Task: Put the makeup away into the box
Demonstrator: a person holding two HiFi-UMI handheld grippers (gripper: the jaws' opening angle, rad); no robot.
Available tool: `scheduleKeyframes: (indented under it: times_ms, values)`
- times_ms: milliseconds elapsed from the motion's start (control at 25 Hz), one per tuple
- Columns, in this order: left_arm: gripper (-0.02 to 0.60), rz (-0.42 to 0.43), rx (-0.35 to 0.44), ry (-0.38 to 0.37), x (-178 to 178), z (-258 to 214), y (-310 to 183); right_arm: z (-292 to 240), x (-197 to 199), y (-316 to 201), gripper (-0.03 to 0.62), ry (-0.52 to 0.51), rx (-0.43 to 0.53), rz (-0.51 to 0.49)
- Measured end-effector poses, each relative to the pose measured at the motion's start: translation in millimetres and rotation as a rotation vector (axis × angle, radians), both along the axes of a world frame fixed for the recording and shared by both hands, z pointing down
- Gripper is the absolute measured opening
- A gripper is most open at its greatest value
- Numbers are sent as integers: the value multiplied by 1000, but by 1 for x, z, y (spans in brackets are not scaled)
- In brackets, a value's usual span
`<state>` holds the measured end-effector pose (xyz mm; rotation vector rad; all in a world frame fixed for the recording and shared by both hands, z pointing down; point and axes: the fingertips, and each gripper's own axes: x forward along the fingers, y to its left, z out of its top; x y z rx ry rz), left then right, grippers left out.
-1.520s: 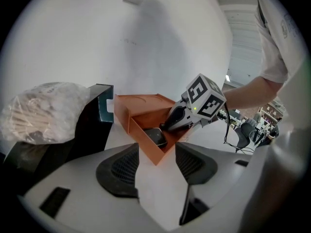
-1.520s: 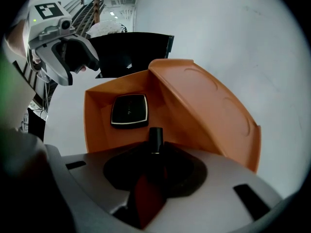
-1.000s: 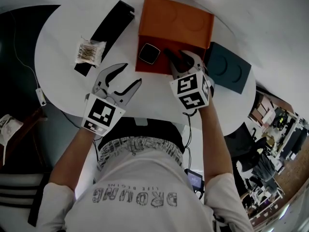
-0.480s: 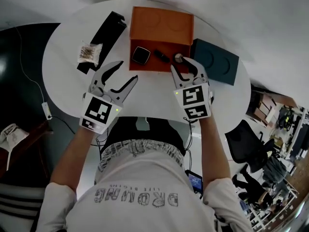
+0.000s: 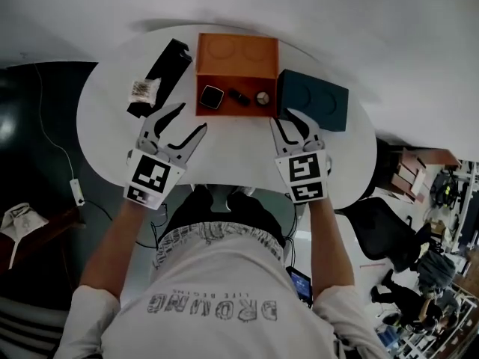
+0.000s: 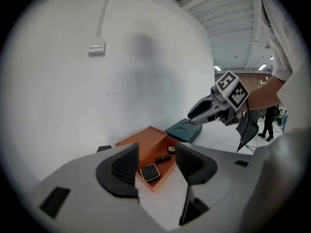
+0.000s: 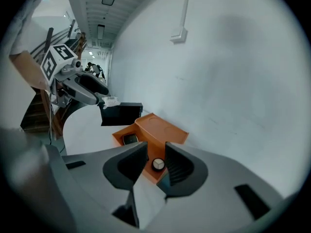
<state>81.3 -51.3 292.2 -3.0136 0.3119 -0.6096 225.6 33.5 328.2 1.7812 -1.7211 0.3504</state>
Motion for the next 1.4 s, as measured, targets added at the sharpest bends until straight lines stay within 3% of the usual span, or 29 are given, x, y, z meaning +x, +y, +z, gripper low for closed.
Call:
scheduleKeyframes:
  times_ms: [600,1400]
  values:
    - [231,-16,78,112,-8,-61,26,-73,-8,30,81,8,190,47]
    - [77,-75,107,259,-6,-106,25,-119,-2,41,8,-69,353,80]
